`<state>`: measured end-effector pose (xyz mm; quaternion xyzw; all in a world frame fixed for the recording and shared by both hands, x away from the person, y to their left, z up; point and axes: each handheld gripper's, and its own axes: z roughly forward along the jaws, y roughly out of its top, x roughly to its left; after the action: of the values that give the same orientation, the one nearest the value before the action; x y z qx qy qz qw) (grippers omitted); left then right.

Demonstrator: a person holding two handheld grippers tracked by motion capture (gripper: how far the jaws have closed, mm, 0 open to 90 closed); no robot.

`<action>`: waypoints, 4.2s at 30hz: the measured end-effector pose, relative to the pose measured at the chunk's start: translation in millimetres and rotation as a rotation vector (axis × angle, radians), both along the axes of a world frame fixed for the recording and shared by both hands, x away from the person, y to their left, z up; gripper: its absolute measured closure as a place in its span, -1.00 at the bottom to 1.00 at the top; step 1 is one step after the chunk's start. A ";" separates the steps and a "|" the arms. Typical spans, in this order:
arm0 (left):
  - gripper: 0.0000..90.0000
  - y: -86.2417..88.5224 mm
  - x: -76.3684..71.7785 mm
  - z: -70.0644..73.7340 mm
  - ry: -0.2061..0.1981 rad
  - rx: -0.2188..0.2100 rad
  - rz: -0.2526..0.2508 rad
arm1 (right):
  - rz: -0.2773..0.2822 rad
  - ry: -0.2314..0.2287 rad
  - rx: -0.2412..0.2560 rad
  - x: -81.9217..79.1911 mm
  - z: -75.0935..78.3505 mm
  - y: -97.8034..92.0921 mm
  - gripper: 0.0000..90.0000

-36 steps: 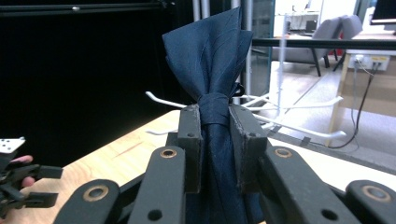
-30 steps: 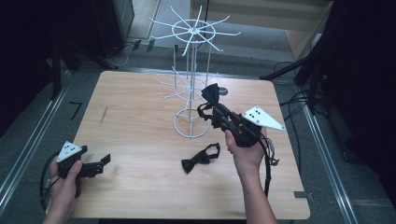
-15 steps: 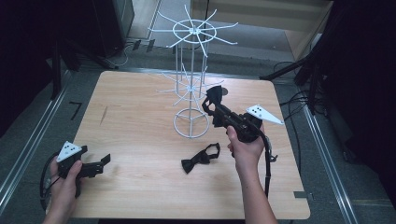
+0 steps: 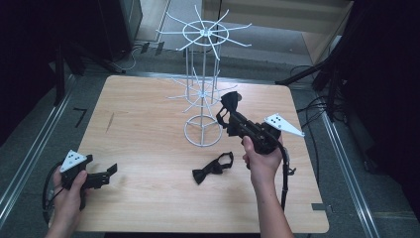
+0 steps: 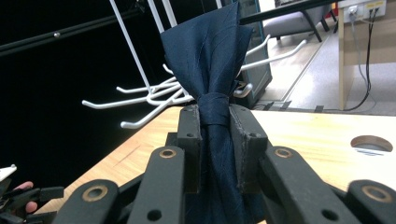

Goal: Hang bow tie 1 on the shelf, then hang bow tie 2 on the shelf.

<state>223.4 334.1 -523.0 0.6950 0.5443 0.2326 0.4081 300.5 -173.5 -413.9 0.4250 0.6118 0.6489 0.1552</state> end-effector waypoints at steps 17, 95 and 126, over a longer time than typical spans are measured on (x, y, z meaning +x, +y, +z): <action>-1.00 -0.4 -0.1 -0.1 -0.002 0.002 -0.001 | -0.074 -0.019 0.011 -9.5 8.8 -26.5 0.70; -1.00 -0.6 -0.1 -0.3 -0.006 0.000 -0.002 | -0.022 0.030 -0.187 23.1 -24.1 52.1 0.24; -1.00 -0.3 -0.4 -0.2 0.004 0.000 -0.005 | -0.044 0.312 -0.310 -4.5 -109.4 4.2 0.12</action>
<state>223.0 333.8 -523.3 0.6970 0.5432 0.2301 0.4076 295.9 -169.3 -523.3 0.5047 0.7114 0.4697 0.1363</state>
